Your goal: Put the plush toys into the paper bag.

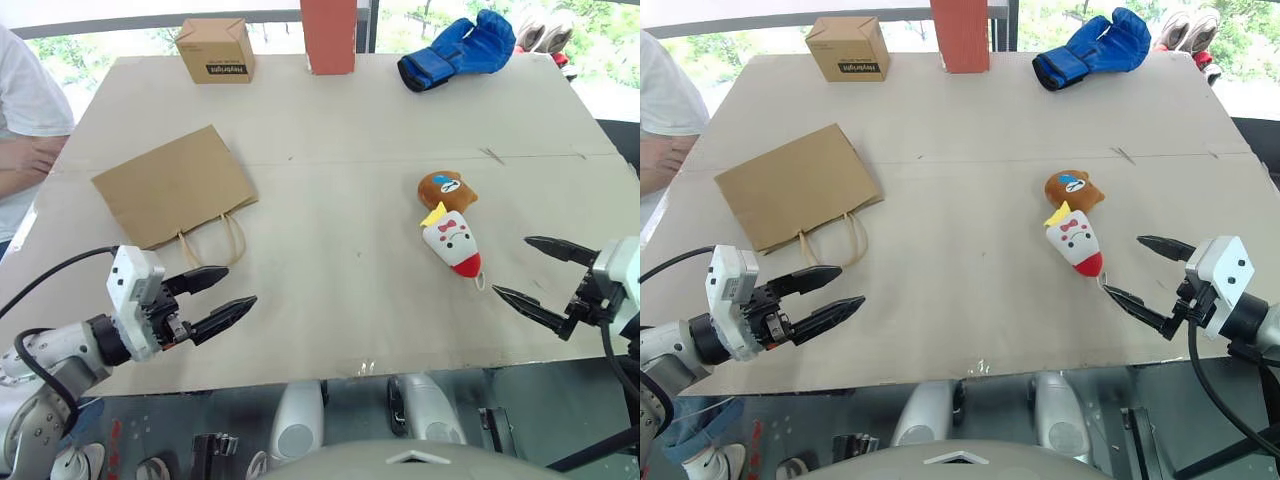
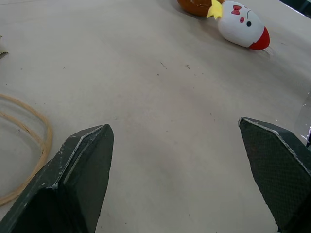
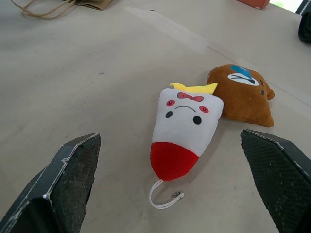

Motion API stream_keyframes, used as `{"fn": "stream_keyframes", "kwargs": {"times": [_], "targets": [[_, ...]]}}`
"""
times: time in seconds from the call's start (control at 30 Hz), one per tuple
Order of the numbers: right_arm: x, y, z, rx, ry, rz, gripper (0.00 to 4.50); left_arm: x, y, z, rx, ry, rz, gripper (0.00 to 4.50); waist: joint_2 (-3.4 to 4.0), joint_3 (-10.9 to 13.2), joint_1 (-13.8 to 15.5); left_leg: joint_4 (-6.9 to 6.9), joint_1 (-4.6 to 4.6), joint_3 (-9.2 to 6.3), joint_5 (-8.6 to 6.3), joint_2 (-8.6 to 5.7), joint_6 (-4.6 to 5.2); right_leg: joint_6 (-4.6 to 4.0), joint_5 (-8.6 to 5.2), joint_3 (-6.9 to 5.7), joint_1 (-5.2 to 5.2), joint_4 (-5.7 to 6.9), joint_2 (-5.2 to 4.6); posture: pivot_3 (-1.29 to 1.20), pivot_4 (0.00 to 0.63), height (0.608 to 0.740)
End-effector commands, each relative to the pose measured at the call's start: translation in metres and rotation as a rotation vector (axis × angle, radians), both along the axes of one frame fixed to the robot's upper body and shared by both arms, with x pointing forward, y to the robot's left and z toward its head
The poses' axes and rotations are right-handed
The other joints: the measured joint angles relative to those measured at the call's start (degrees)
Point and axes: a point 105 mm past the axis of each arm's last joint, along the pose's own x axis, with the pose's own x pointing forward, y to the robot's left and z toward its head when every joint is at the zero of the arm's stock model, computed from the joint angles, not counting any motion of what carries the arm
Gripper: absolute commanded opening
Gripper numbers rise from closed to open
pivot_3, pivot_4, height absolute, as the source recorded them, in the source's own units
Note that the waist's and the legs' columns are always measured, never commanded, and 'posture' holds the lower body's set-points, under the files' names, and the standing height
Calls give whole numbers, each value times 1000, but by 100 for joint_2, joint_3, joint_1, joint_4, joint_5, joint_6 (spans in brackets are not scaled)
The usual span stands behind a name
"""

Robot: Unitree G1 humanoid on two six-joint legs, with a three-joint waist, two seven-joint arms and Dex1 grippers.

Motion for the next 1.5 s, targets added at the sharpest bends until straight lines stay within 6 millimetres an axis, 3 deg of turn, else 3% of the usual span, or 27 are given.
{"fn": "stream_keyframes", "kwargs": {"times": [0.03, 0.13, 0.33, 0.47, 0.83, 0.93, 1.07, 1.17, 1.27, 1.5], "targets": [[-4, 24, 16, 46, -93, 86, 4500, 18, 26, 12, 79, -125, 95, 4443, 0, 0, 4, -1, -1, 0, 1, 0, 3, 0, 0, 0, 0, 0, 1, 0, 150, 740], [-14, 56, 22, 100, -131, 208, 4500, 32, 76, 17, 360, -221, 124, 4443, -1, 0, -1, -8, 1, -11, 3, 10, 6, 2, -2, -4, -18, 16, 22, 0, 150, 740], [-17, 65, 16, 98, -133, 216, 4500, 35, 115, 19, 566, -282, 64, 4443, -23, -14, 5, -18, -7, 19, -3, 3, 3, -17, 9, 0, -34, -3, -13, 0, 150, 740], [-18, 70, 15, 106, -137, 217, 4500, 37, 123, 13, 678, -304, -9, 4443, -43, -25, 19, -19, -11, 33, -13, 0, 8, -21, 13, -3, -38, -8, -28, 0, 150, 740], [-15, 75, 16, 112, -162, 200, 4500, 69, 98, 3, 849, -457, -184, 4443, -52, -32, 27, -19, -8, 52, -5, 26, 19, -21, 14, -22, -39, 9, -18, 0, 150, 740], [-14, 76, 16, 112, -168, 194, 4500, 71, 90, -4, 844, -464, -235, 3715, -52, -32, 7, -19, -9, 53, -4, 28, 20, -20, 14, -21, -39, 12, -14, 0, 150, 740], [-14, 79, 16, 111, -171, 192, 4500, 70, 84, -8, 809, -462, -260, 1948, -55, -34, 7, -19, -7, 52, -4, 30, 20, -20, 14, -21, -39, 21, -10, 0, 150, 740], [-14, 79, 17, 115, -173, 187, 4500, 71, 94, 7, 665, -391, -166, 591, -55, -34, 7, -16, -6, 52, -3, 31, 20, -19, 14, -21, -39, 23, -9, 0, 150, 740], [-14, 79, 17, 119, -173, 183, 4500, 58, 106, 16, 593, -270, -198, 925, -65, -37, -1, -14, -7, 50, -3, 34, 21, -18, 13, -22, -39, 26, -5, 0, 150, 740], [-14, 83, 17, 128, -177, 188, 4500, 55, 108, 8, 683, -241, -278, 3794, -56, -39, 20, -14, -3, 52, -3, 35, 21, -19, 13, -22, -39, 26, -4, 0, 150, 740]]}}
